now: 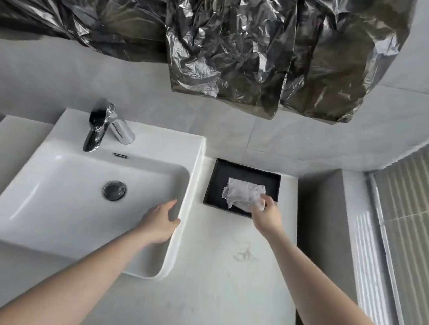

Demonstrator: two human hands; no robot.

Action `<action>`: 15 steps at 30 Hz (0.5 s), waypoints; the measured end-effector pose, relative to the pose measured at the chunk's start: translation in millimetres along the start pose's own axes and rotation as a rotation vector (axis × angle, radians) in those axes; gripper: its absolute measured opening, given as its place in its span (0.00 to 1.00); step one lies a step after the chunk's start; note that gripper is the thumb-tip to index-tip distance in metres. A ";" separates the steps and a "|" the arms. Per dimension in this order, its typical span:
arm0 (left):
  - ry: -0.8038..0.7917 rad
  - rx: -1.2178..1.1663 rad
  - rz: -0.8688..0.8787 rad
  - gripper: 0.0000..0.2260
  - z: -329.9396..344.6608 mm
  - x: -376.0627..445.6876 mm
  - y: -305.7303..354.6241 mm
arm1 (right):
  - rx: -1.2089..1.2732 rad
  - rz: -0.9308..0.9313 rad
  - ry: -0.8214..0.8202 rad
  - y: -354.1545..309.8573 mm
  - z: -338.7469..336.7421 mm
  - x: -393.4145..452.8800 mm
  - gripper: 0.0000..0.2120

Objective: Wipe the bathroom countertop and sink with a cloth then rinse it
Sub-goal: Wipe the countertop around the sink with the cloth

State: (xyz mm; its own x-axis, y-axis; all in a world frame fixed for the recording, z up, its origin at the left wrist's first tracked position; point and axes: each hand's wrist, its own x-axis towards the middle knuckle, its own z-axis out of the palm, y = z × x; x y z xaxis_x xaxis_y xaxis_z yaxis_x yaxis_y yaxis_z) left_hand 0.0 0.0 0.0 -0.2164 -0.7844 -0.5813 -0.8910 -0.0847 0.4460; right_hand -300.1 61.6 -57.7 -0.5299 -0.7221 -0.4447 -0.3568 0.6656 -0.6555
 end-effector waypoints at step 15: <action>0.122 0.022 -0.022 0.23 19.7 8.1 6.7 | -0.034 0.313 0.081 -26.1 21.1 63.0 0.17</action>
State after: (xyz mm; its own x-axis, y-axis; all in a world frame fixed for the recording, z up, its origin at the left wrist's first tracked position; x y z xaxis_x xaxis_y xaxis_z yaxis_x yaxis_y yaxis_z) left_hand -15.6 5.2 -15.2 -0.1473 -0.8517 -0.5029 -0.9038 -0.0907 0.4183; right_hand -307.9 -5.2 -81.5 -0.6766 -0.4653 -0.5707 -0.1921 0.8597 -0.4733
